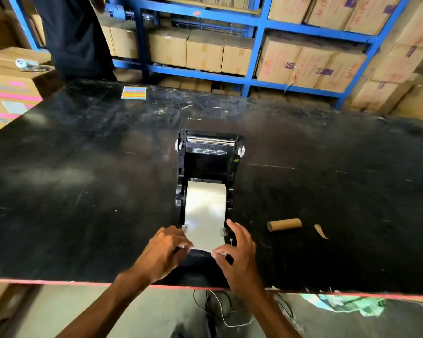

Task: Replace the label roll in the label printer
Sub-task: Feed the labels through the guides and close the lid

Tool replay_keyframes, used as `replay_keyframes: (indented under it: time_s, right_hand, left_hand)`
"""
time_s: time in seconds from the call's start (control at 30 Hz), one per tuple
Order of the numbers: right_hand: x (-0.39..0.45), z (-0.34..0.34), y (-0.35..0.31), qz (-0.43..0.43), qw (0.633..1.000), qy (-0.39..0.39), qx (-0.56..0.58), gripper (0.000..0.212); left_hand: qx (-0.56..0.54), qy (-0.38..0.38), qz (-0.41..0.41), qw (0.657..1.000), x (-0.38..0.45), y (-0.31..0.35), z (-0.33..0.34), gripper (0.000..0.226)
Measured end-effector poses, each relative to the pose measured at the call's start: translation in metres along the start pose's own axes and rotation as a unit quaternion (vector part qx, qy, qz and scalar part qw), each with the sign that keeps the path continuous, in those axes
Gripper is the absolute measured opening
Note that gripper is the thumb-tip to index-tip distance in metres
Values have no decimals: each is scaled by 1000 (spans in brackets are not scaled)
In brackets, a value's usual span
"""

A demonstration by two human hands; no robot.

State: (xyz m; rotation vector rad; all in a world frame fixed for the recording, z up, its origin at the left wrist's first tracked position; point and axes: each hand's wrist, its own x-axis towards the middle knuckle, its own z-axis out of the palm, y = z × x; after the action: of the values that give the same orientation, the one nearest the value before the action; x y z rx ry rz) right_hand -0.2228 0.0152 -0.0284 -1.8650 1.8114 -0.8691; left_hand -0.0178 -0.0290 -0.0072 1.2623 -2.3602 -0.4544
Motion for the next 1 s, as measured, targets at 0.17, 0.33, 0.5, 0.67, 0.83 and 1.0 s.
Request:
replay_keyframes:
  time_s: [0.17,0.33,0.5,0.67,0.83,1.0]
  right_hand:
    - [-20,-7,-2,-30,999,-4,-10,22]
    - [-41,-8,-5,-50,999,-5,2,42]
    - [-52,-6,-3,-57,998,-11,-10,24]
    - [-63,-10,-3,-54,998,-41,-18,24]
    - [-65,-17,-5,-74,996,-47,-6,26]
    - [-59,-23,-3,-88,990,-106,1,27]
  left_hand:
    - [-24,9,-15,1000,-24,16,-1,14]
    - [-36,21,-19,999,-47,32,-2,13]
    - [-51,38,-59,996,-63,38,3,16]
    - [-64,24,-95,993,-73,45,6,19]
    - [-78,18,-109,991,-80,50,10,17]
    - [-156,49,-182,970,-80,47,8,6]
